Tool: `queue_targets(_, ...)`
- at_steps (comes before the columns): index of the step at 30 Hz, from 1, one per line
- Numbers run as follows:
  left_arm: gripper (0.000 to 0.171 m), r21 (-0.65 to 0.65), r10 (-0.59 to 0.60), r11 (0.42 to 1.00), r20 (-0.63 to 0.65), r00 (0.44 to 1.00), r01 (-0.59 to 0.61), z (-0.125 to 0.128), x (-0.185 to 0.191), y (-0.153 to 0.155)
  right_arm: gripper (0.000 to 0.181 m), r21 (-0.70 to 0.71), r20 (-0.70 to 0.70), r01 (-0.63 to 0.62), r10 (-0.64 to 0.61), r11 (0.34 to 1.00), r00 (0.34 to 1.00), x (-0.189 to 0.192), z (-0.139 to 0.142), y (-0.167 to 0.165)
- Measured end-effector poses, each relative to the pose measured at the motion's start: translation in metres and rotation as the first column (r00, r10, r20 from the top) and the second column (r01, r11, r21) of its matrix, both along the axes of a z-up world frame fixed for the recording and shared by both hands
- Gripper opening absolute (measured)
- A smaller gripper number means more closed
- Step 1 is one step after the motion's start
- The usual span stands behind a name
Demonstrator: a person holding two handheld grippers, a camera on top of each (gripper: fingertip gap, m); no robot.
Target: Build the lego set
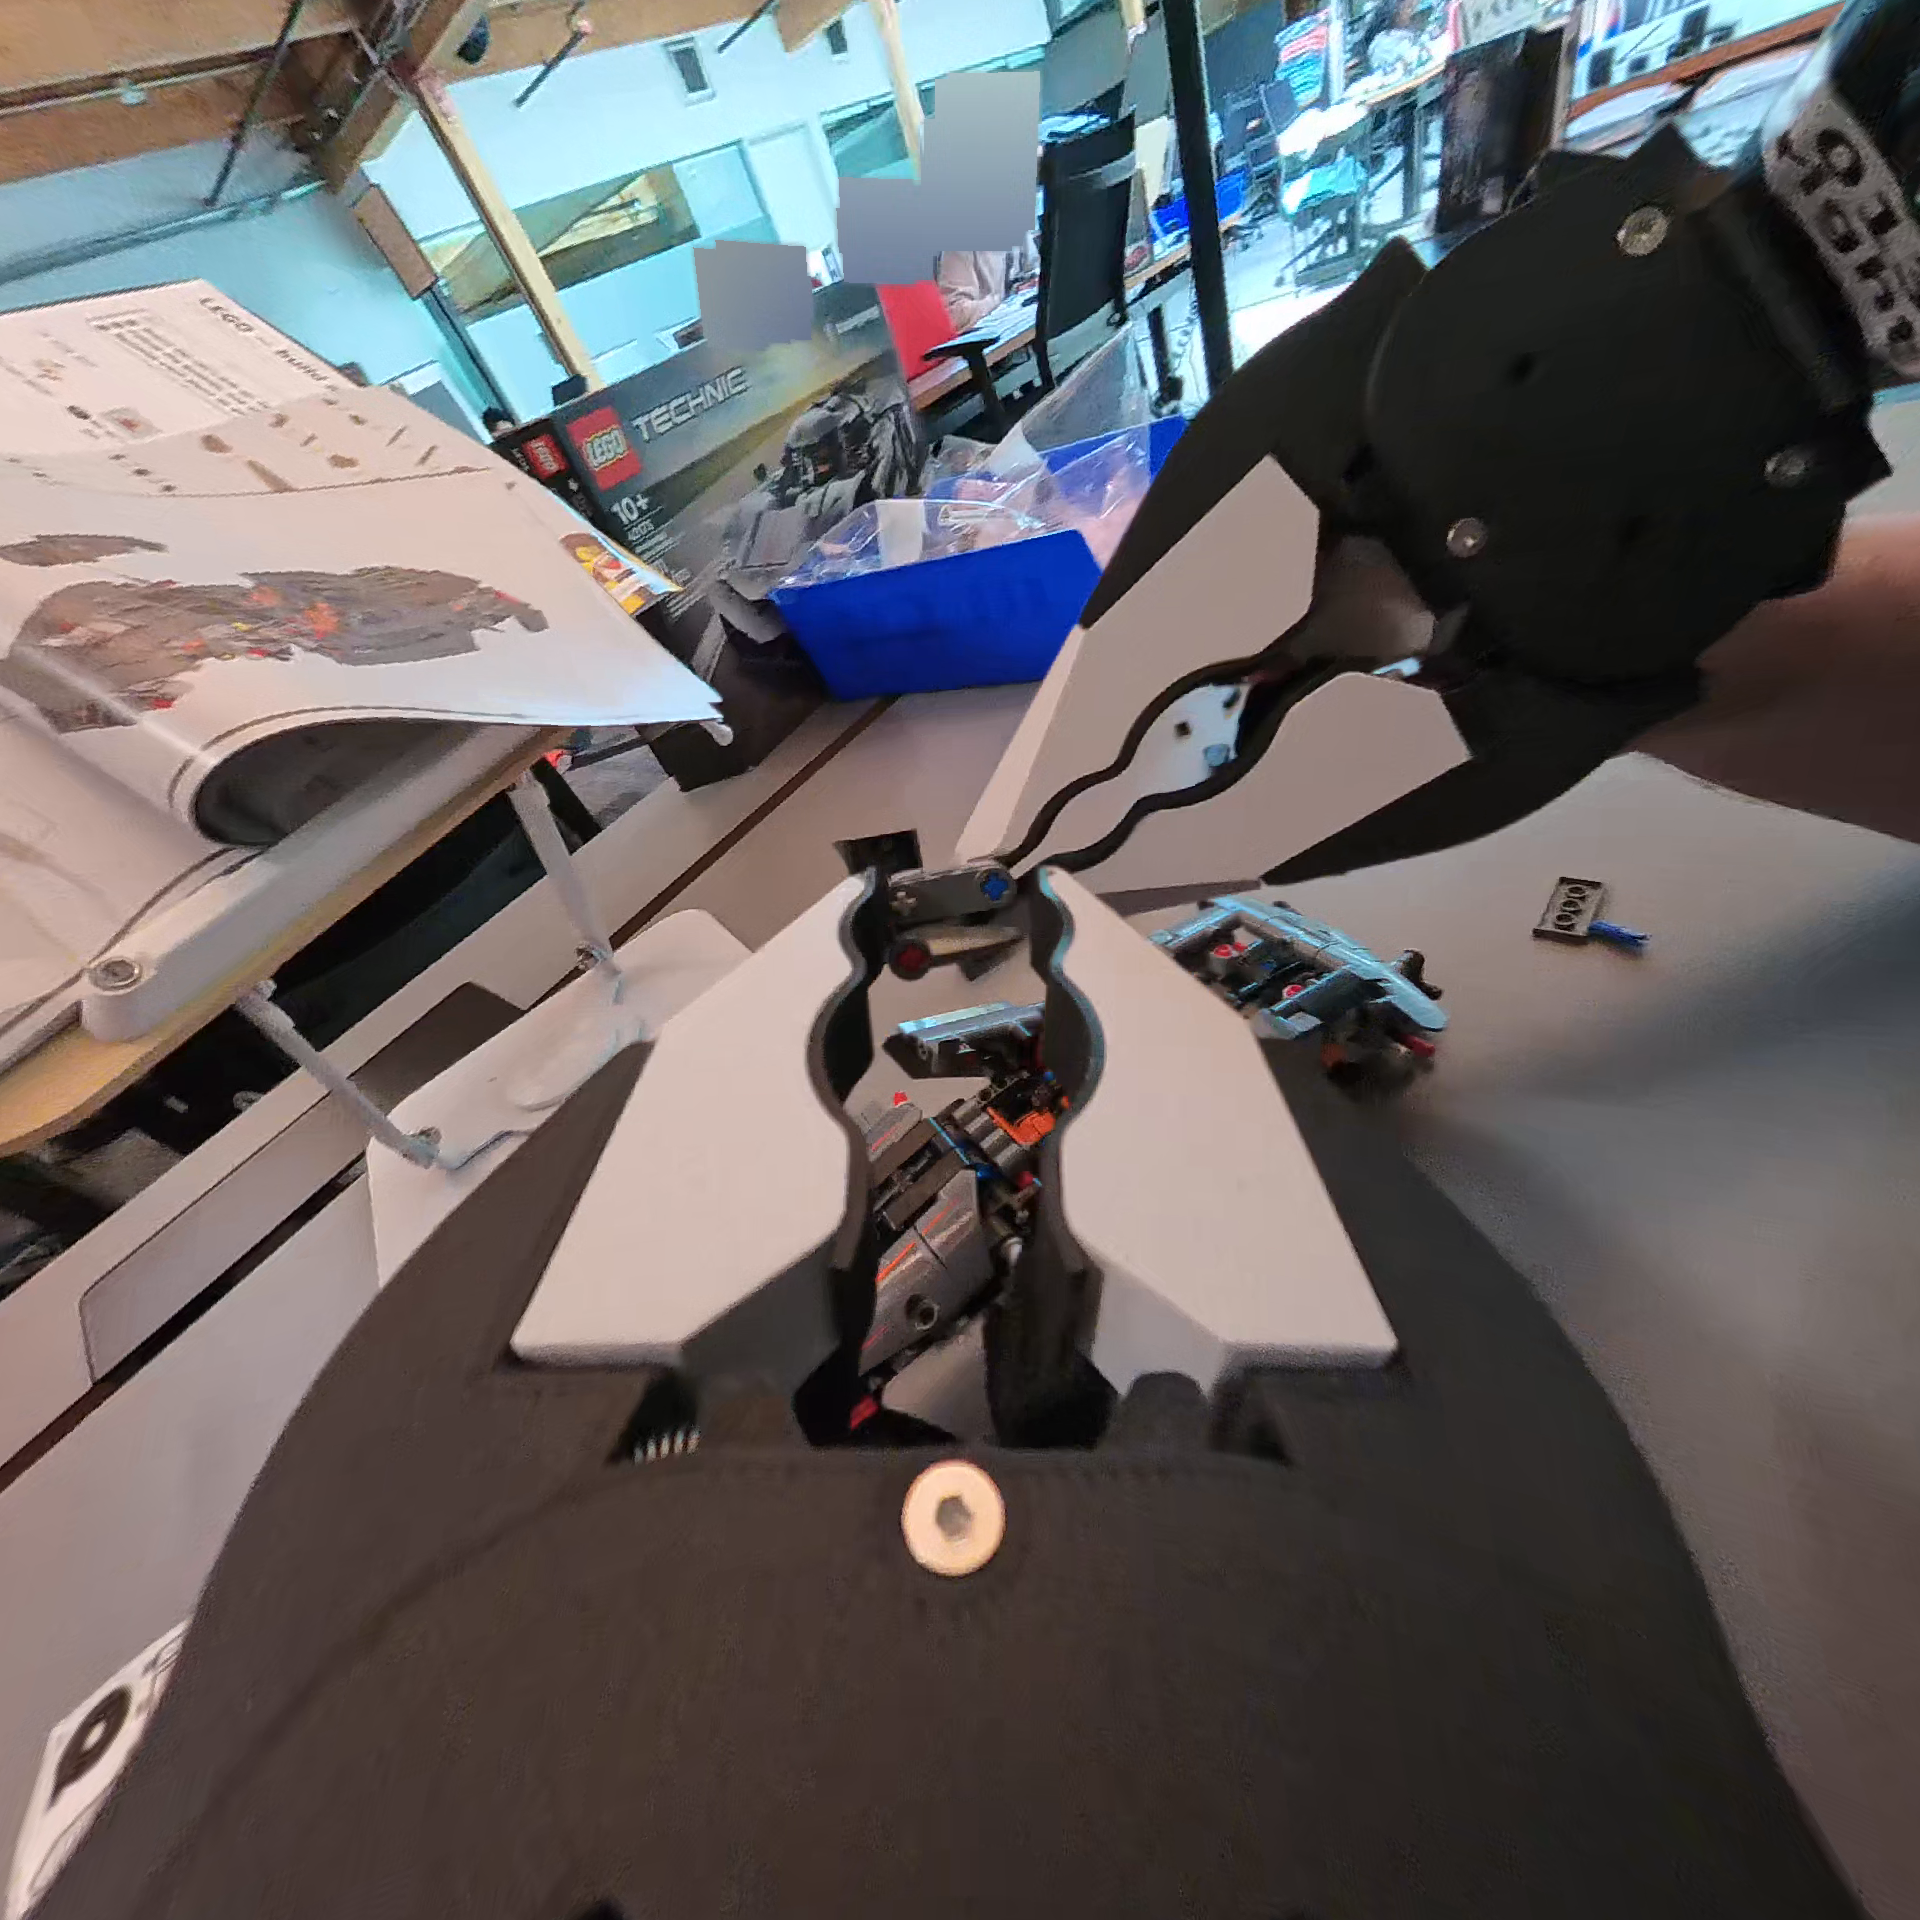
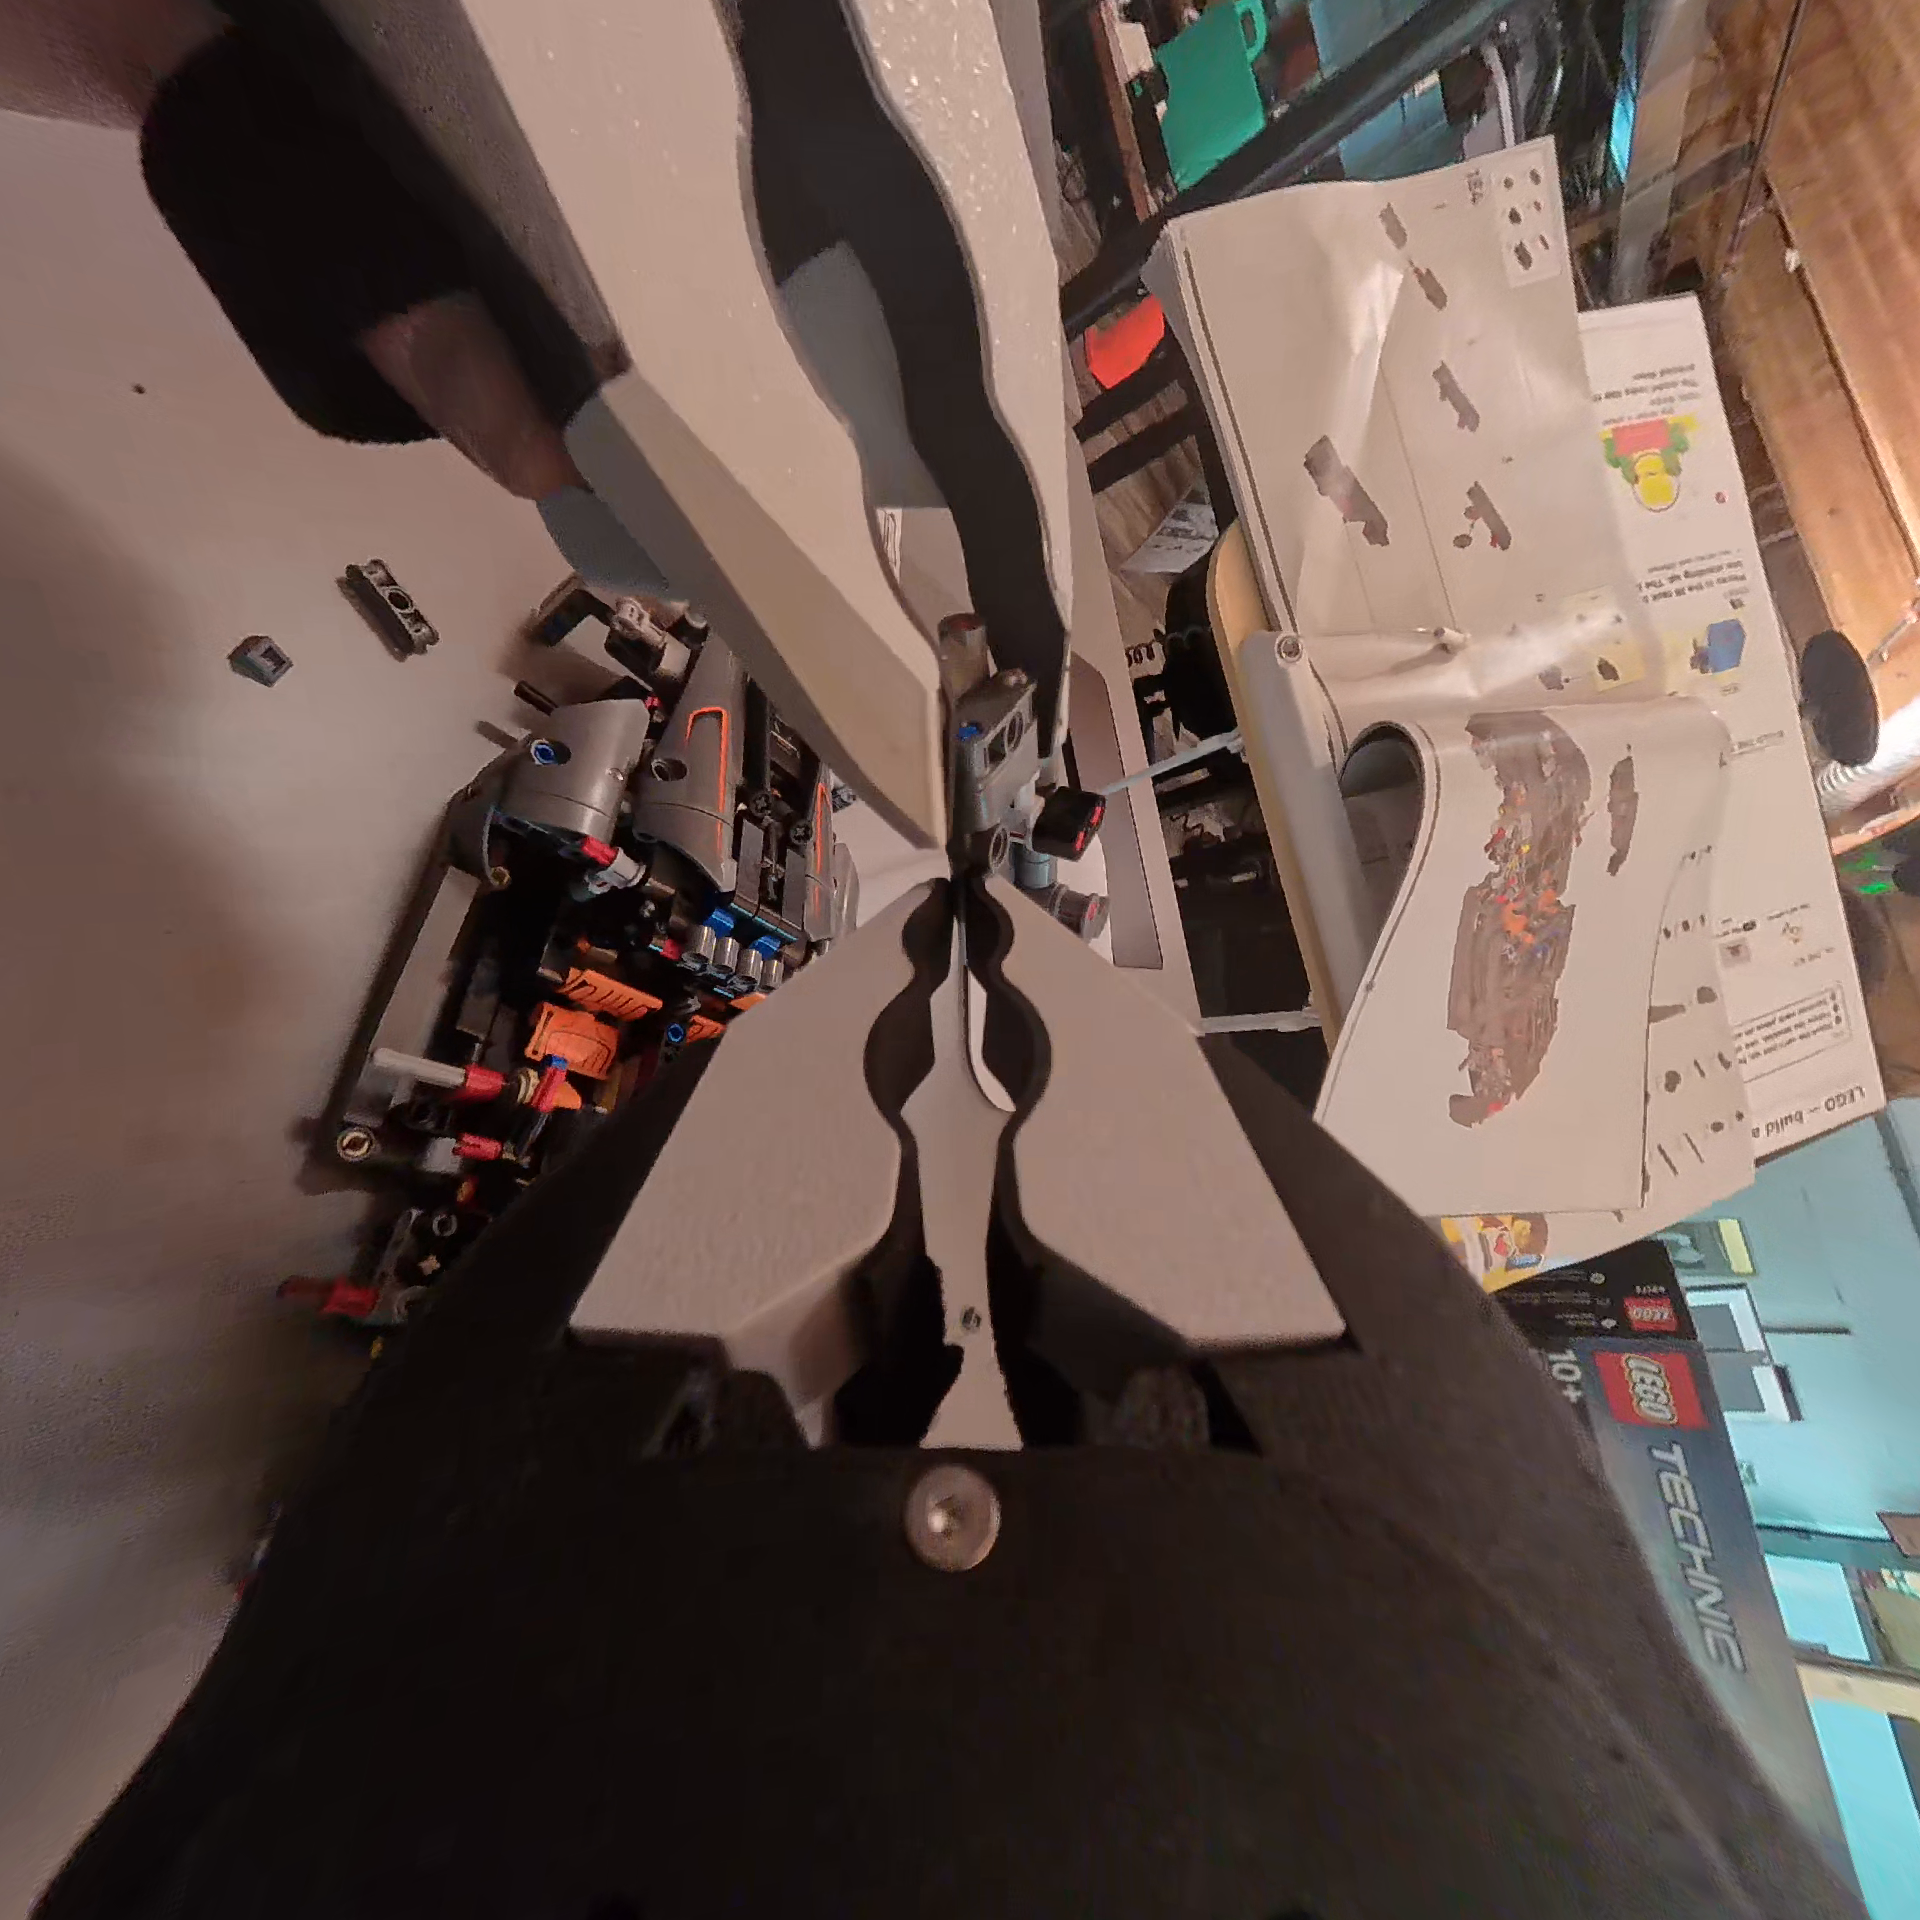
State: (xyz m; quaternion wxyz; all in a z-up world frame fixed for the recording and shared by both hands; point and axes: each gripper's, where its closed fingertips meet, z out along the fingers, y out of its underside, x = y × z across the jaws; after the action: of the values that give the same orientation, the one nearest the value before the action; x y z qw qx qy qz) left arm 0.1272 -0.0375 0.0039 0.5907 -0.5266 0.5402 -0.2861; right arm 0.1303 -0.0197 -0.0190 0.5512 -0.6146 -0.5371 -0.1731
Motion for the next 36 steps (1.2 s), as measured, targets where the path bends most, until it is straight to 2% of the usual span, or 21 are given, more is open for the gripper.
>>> queue_targets(4, 0.022, -0.024, 0.032, 0.999, -0.009, 0.999, -0.032, -0.004, -0.001, 0.005, 0.000, 0.003, -0.003, 0.032, -0.032, 0.999, 0.999, -0.001, -0.004, 0.003)
queue_targets(8, 0.022, -0.025, 0.007, 1.000, 0.002, 1.000, -0.007, -0.003, -0.004, 0.004, 0.000, -0.007, -0.037, -0.005, 0.005, 1.000, 0.999, -0.004, -0.004, 0.001)
queue_targets(11, 0.022, -0.045, -0.060, 0.997, 0.018, 0.998, 0.061, -0.001, -0.007, 0.001, 0.008, -0.070, -0.135, -0.124, 0.114, 0.990, 0.984, -0.007, 0.000, -0.011)
queue_targets(13, 0.021, -0.059, -0.105, 0.993, 0.014, 0.994, 0.106, 0.001, -0.011, 0.002, 0.010, -0.140, -0.265, -0.219, 0.176, 0.966, 0.948, -0.005, 0.008, -0.020)
queue_targets(16, 0.021, -0.093, -0.229, 0.969, -0.008, 0.973, 0.228, 0.003, -0.014, -0.007, 0.022, -0.189, -0.454, -0.331, 0.216, 0.925, 0.864, 0.001, 0.028, -0.025)
queue_targets(18, 0.021, -0.099, -0.307, 0.948, -0.036, 0.951, 0.302, 0.002, -0.014, -0.016, 0.031, -0.242, -0.494, -0.372, 0.217, 0.896, 0.842, 0.002, 0.028, -0.024)
queue_targets(22, 0.021, -0.091, -0.396, 0.917, -0.107, 0.912, 0.388, 0.000, -0.012, -0.028, 0.026, -0.325, -0.532, -0.484, 0.266, 0.813, 0.804, -0.013, 0.014, -0.025)
queue_targets(24, 0.021, -0.079, -0.407, 0.913, -0.150, 0.901, 0.399, -0.002, -0.012, -0.029, 0.015, -0.349, -0.561, -0.532, 0.283, 0.771, 0.778, -0.018, 0.010, -0.028)
queue_targets(28, 0.021, -0.093, -0.445, 0.896, -0.169, 0.880, 0.435, -0.004, -0.017, -0.034, 0.013, -0.360, -0.615, -0.588, 0.290, 0.725, 0.733, -0.022, 0.009, -0.034)
queue_targets(30, 0.021, -0.096, -0.444, 0.896, -0.196, 0.874, 0.434, -0.008, -0.017, -0.033, 0.014, -0.360, -0.644, -0.606, 0.281, 0.709, 0.712, -0.024, 0.011, -0.036)
queue_targets(36, 0.021, -0.104, -0.447, 0.895, -0.209, 0.870, 0.434, -0.011, -0.020, -0.033, 0.013, -0.360, -0.644, -0.599, 0.274, 0.715, 0.714, -0.027, 0.007, -0.035)
